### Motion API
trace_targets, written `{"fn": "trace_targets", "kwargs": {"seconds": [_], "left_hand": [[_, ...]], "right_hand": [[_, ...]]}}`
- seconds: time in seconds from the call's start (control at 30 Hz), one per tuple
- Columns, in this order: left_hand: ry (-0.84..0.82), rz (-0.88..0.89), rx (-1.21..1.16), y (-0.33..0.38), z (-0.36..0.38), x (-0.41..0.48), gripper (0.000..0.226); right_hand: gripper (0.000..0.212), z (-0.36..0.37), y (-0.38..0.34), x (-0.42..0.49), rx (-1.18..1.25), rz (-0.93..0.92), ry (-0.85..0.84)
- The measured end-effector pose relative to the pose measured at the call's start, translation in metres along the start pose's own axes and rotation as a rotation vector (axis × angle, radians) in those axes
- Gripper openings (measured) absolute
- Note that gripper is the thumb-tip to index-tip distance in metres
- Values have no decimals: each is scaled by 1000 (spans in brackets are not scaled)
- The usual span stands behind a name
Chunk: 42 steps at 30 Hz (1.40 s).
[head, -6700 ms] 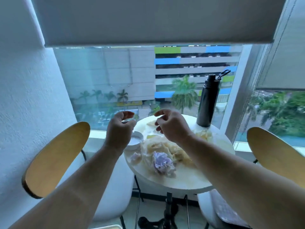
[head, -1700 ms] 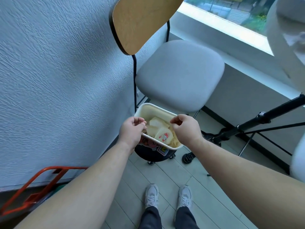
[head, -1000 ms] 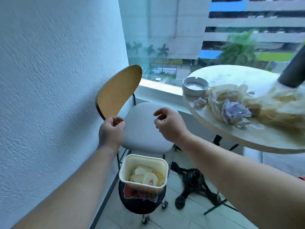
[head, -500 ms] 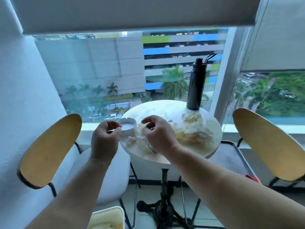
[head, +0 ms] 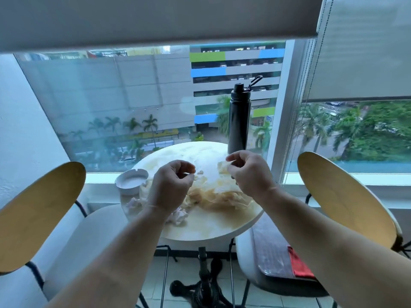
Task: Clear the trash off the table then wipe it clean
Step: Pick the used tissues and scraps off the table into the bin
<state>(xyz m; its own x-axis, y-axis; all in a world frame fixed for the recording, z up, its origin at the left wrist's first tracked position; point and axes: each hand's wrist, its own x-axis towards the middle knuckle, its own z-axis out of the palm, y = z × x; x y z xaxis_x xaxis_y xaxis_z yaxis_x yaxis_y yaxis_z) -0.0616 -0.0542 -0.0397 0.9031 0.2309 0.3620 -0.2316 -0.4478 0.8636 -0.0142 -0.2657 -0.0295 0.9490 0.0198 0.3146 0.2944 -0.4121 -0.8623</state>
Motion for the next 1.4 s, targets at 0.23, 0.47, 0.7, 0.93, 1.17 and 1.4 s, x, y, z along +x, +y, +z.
{"fn": "trace_targets", "kwargs": {"seconds": [0.23,0.47,0.7,0.93,1.17,1.4], "left_hand": [[-45,146,433,-2,-1,15,36],[-388,-29,1033,-3,-1,26,58],[-351,-48,959,-23,1,39,28],[-55,99,626,-30,-4,57,9],[221,109,393,-18,-7,71,12],[324,124,236,-17,-13,81,23]], "right_hand": [[54,-12,1,11,-615,60,-359],[16,10,8,30,-793,64,-315],[23,-1,-2,51,-287,-41,14],[23,-7,-1,43,-386,64,-358],[5,5,9,41,-852,-34,-521],[15,6,8,70,-304,-134,-89]]}}
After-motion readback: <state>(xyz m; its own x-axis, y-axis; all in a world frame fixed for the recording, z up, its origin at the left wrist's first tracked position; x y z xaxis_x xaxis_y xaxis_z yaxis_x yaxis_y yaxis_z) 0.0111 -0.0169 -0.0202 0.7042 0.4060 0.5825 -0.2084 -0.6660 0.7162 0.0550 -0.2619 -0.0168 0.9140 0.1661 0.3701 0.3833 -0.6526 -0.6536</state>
